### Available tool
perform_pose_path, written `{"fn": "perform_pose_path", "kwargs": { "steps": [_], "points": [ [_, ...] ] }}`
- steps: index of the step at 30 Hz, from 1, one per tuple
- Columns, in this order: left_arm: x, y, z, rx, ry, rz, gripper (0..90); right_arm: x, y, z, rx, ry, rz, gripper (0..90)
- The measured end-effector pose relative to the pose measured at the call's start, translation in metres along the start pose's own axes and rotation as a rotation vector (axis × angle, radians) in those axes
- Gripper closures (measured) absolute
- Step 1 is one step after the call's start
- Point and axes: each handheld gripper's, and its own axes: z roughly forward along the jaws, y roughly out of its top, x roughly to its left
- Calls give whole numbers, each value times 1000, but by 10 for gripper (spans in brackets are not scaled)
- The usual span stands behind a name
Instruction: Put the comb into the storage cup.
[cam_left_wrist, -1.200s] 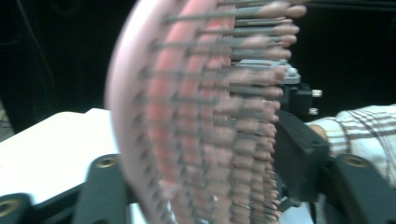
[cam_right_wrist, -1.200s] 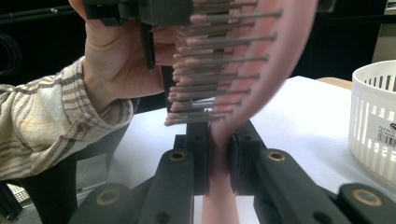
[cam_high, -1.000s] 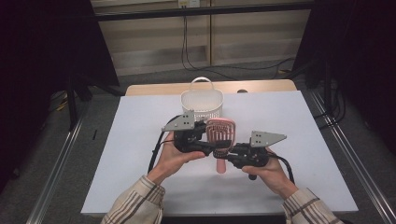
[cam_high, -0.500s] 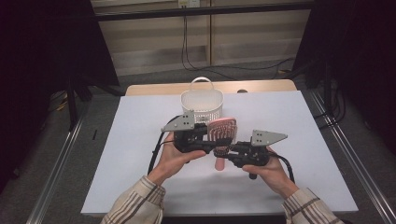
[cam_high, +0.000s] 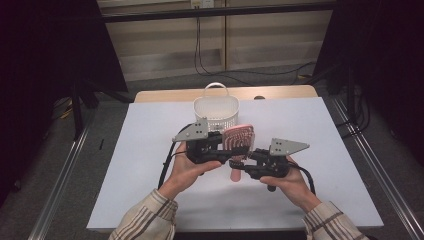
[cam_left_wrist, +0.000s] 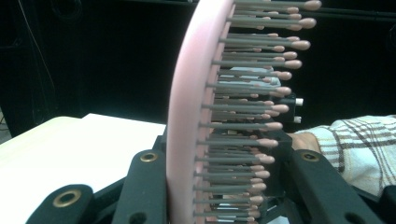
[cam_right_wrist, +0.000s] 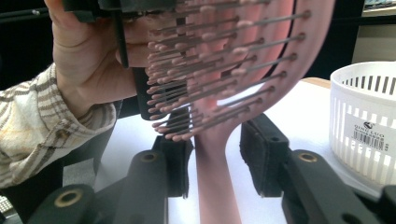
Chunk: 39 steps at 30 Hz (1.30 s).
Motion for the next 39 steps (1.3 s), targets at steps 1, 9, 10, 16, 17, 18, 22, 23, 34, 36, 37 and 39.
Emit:
{"fn": "perform_pose_path", "kwargs": {
  "steps": [1, 9, 10, 16, 17, 18, 22, 23, 34, 36, 37, 39],
  "points": [
    [0, 0, 0, -3, 6, 4, 629, 0, 0, 0, -3, 3, 3, 640],
    [2, 1, -3, -8, 30, 4, 629, 3, 1, 0, -2, -29, 2, 473],
    [2, 1, -3, -10, 36, 3, 629, 3, 2, 0, -3, -37, -4, 471],
    [4, 1, -6, 3, 68, -4, 629, 3, 3, -2, -5, -87, -22, 327],
    [4, 1, -7, 4, 73, -6, 629, 3, 3, -2, -3, -94, -21, 301],
    [4, 1, -7, -2, 78, -9, 629, 2, 2, -2, -1, -104, -21, 270],
    [6, 1, -10, 2, 106, -18, 629, 2, 3, -3, 6, -124, -25, 225],
    [6, 1, -11, -4, 109, -24, 629, 2, 3, -4, 6, -126, -27, 208],
    [10, 3, -18, -1, 160, -25, 629, 0, 5, -9, 6, -283, -41, 12],
    [11, 3, -20, -4, 166, -26, 629, 0, 5, -10, 5, -310, -63, 0],
    [12, 4, -21, -2, 172, -26, 629, -1, 6, -11, -1, -316, -66, 0],
    [12, 4, -23, -4, 178, -26, 629, -1, 7, -13, -8, -325, -76, 0]
  ]
}}
